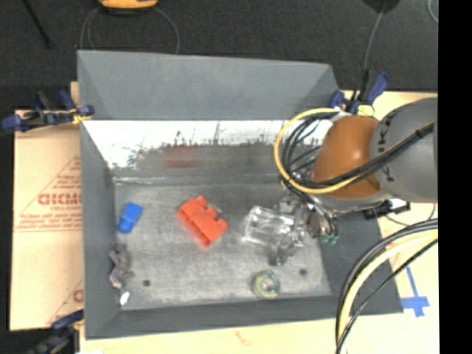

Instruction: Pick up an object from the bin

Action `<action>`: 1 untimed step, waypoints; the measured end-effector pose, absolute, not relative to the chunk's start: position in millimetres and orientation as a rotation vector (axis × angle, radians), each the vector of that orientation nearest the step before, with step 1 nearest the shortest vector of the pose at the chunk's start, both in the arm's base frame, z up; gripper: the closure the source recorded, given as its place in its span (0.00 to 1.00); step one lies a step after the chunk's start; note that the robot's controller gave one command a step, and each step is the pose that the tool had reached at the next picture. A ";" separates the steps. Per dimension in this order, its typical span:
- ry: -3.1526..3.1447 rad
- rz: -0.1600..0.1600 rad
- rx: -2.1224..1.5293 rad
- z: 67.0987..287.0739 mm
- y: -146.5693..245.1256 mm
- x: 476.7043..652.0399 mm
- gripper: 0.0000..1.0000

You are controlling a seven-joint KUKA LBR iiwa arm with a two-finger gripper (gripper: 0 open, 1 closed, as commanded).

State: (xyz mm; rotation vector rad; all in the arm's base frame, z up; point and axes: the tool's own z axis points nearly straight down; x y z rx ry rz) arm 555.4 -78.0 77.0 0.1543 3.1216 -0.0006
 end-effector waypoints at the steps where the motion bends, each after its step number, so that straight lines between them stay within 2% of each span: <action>1: 3.117 -0.005 0.148 79.3 -78.9 556.7 1.00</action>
Offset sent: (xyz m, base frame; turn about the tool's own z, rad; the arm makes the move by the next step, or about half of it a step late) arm 0.0000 0.0000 0.0000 0.0000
